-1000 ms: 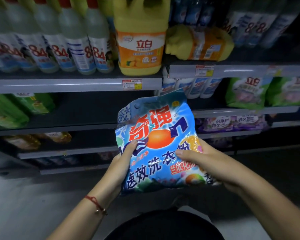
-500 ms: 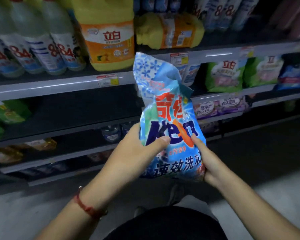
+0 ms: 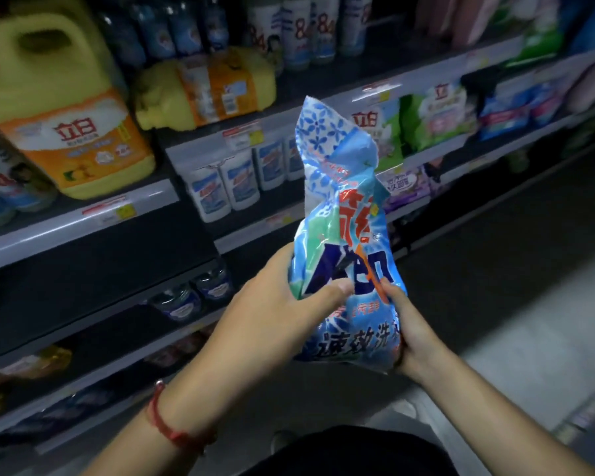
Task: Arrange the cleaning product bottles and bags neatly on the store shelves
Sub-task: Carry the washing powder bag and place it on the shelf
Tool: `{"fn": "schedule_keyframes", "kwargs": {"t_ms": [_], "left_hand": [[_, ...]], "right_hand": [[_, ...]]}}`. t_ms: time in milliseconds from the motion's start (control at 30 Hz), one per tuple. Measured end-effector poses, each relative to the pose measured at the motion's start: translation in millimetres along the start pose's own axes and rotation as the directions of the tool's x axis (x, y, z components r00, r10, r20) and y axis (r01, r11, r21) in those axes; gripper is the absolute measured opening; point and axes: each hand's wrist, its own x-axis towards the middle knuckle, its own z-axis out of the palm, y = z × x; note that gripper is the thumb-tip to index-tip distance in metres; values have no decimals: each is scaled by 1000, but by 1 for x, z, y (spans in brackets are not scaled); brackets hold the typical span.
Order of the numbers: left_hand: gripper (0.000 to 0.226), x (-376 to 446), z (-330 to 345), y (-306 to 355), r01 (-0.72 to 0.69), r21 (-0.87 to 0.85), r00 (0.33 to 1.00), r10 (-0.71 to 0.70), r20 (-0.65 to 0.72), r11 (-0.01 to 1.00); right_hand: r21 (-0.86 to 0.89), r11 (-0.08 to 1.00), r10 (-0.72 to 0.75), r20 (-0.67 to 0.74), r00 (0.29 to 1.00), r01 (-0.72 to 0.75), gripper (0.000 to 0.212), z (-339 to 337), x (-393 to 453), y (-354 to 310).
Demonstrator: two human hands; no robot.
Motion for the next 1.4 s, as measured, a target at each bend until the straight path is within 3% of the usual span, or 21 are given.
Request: {"fn": "schedule_keyframes", "kwargs": {"t_ms": [200,300,367,500,700,867,1000,1100,1200,1400], "left_hand": [[39,61,69,44,-20,-105,1000,21,10,994],[35,97,110,74,-5,-207,998,19,67,978],[32,121,139,91,13,-241,993,15,116,970],[27,162,202,120,-2,-310,979,66,195,951],[38,213,275,187,-50,-404,926,194,324,913],[76,266,308,241,-170,-456,852,363,377,873],[76,307,335,276,-234,-490,786,460,413,840],[87,352,360,287,-279,-484,731,510,453,830],[87,404,385,294,-258,-497,717,509,477,829],[78,509,435,321,-185,-471,699,452,554,862]], "right_hand": [[-57,980,-195,-49,980,192,55,-77,-45,-68],[-191,942,-285,-33,958,274,66,-120,-78,-111],[-302,890,-360,-3,933,342,62,-146,-101,-139],[-442,763,-537,-29,843,471,61,-195,-136,-189],[-414,703,-683,-165,712,579,52,-265,-168,-255],[-337,685,-728,-278,627,646,57,-313,-167,-301],[-313,673,-739,-330,588,670,83,-341,-157,-340],[-338,666,-745,-352,567,665,62,-366,-144,-375],[-365,691,-722,-399,566,624,49,-392,-123,-414],[-359,751,-658,-479,580,555,47,-439,-75,-492]]}}
